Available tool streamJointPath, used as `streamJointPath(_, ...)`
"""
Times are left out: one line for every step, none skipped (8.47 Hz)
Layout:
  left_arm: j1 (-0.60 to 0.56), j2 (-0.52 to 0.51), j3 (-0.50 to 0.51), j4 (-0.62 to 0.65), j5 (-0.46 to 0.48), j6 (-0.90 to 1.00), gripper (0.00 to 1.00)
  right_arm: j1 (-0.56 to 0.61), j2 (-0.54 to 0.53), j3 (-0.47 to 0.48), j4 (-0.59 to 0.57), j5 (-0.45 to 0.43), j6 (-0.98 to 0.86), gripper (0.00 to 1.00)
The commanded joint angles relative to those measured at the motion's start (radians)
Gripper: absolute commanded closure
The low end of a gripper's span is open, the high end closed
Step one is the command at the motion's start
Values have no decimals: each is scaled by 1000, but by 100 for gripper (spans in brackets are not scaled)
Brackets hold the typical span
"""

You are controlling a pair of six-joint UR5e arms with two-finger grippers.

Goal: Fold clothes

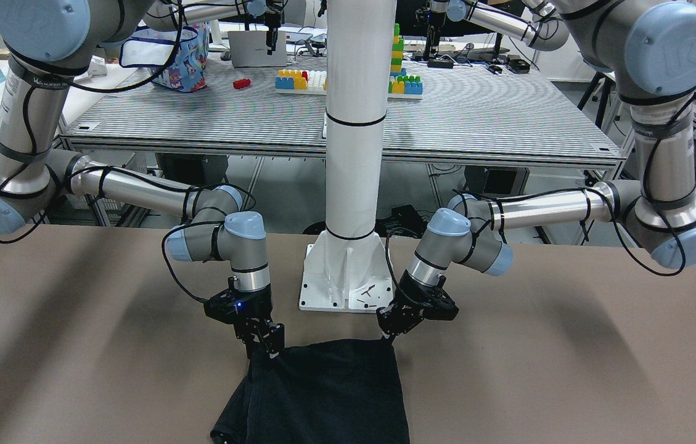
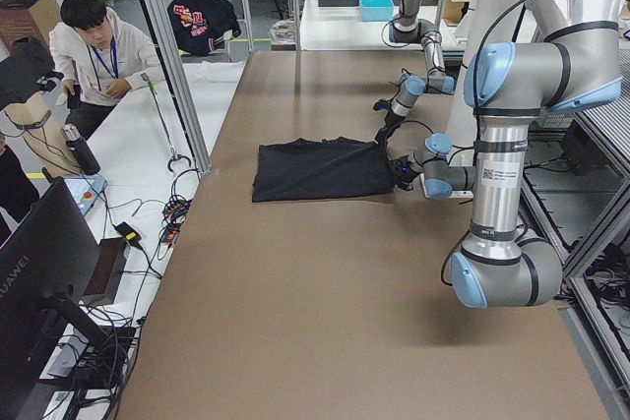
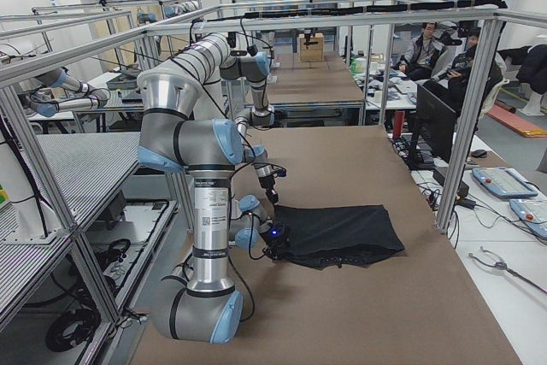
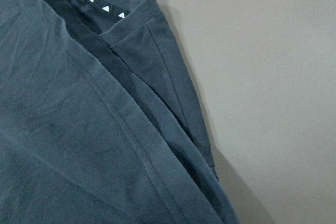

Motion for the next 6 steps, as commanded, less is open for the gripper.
streamJointPath(0, 0, 1, 1, 0, 8, 100, -10, 20, -2, -5, -11, 5, 41)
streamJointPath(0, 0, 1, 1, 0, 8, 100, -10, 18, -2, -6, -13, 5, 42)
streamJointPath(-2, 0, 1, 1, 0, 9, 100, -13, 18, -2, -6, -21, 5, 39)
streamJointPath(-2, 0, 1, 1, 0, 11, 100, -25, 18, -2, -7, -34, 5, 30)
streamJointPath(-2, 0, 1, 1, 0, 14, 100, -28, 18, -2, -7, -37, 3, 27)
streamJointPath(-2, 0, 1, 1, 0, 14, 100, -28, 18, -3, -7, -37, 5, 33)
